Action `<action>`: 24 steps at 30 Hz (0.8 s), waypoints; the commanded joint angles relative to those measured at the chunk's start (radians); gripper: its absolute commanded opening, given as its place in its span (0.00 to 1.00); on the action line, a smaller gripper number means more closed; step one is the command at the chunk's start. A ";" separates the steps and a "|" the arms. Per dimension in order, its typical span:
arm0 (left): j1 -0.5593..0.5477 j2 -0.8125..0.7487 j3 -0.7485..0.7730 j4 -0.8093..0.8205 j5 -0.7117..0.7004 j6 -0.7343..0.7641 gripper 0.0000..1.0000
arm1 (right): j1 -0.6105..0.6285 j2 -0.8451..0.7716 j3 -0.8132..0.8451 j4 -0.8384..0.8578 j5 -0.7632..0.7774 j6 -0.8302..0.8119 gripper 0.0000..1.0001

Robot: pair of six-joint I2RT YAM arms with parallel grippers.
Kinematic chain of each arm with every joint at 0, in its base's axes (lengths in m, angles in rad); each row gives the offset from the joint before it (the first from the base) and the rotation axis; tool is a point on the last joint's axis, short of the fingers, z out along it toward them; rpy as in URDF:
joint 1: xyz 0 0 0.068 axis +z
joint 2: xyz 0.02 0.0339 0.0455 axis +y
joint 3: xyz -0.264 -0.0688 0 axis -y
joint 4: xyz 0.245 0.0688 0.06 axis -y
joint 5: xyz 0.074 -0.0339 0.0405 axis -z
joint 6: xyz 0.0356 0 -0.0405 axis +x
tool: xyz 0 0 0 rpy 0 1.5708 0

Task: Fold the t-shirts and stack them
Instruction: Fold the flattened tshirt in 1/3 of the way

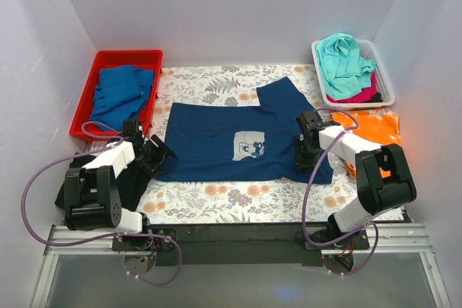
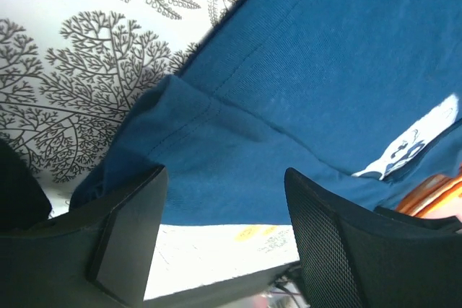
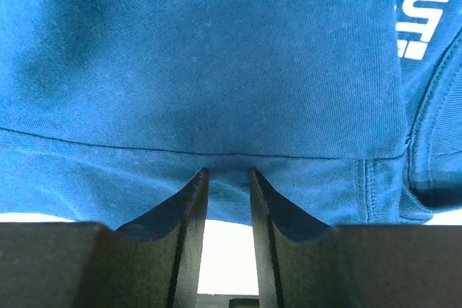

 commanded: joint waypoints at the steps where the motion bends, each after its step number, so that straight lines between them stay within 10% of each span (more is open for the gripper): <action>1: -0.005 0.055 0.013 -0.078 -0.095 -0.030 0.65 | 0.003 0.022 -0.077 -0.093 0.025 0.025 0.34; 24: -0.006 -0.034 0.065 -0.387 -0.267 -0.176 0.63 | -0.036 -0.027 -0.046 -0.337 0.091 0.065 0.24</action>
